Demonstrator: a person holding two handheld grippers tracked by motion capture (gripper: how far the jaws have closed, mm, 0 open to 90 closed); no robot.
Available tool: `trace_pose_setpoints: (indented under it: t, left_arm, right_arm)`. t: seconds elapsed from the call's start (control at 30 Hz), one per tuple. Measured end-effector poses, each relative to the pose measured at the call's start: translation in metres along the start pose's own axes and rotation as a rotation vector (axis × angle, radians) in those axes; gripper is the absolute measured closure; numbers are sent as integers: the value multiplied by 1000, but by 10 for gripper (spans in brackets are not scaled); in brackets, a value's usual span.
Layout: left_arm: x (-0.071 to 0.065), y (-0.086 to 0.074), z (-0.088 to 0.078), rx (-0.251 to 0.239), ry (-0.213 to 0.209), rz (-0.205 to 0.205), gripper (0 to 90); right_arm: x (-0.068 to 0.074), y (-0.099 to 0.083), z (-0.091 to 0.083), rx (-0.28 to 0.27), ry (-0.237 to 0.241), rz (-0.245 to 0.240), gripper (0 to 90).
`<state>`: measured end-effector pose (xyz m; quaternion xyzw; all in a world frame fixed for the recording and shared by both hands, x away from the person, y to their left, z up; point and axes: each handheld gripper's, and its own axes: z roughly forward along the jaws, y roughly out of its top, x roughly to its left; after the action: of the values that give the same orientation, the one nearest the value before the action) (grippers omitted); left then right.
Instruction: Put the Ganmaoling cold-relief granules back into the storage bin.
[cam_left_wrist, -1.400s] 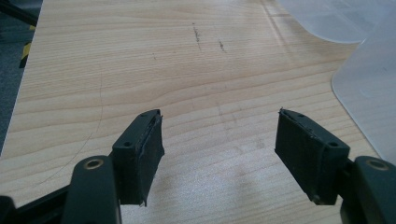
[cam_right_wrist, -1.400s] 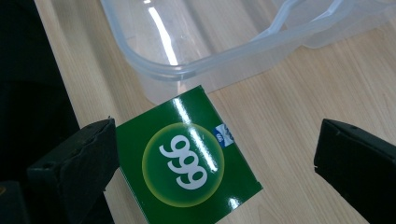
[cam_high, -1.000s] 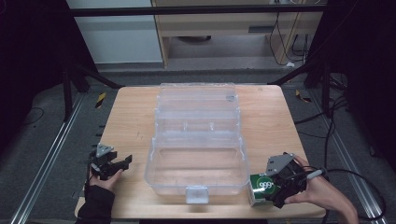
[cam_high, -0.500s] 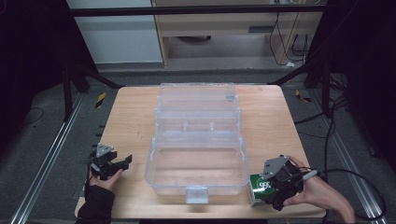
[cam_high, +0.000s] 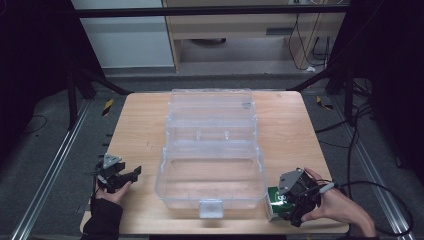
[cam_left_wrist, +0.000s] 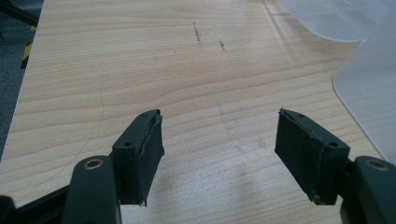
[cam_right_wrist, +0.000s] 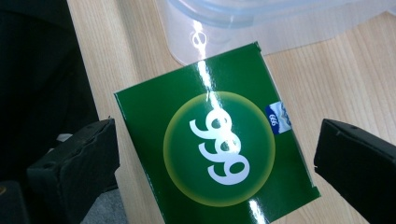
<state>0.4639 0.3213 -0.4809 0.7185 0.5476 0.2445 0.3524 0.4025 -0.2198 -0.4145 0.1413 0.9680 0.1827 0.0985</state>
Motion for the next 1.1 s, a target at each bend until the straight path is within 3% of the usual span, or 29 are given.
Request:
trace_pose_setpoints:
  t: [1.1]
  left_arm:
    - [0,0,1,4,1,3,314]
  right_arm:
    - [-5,4,24,104,48,-43,3]
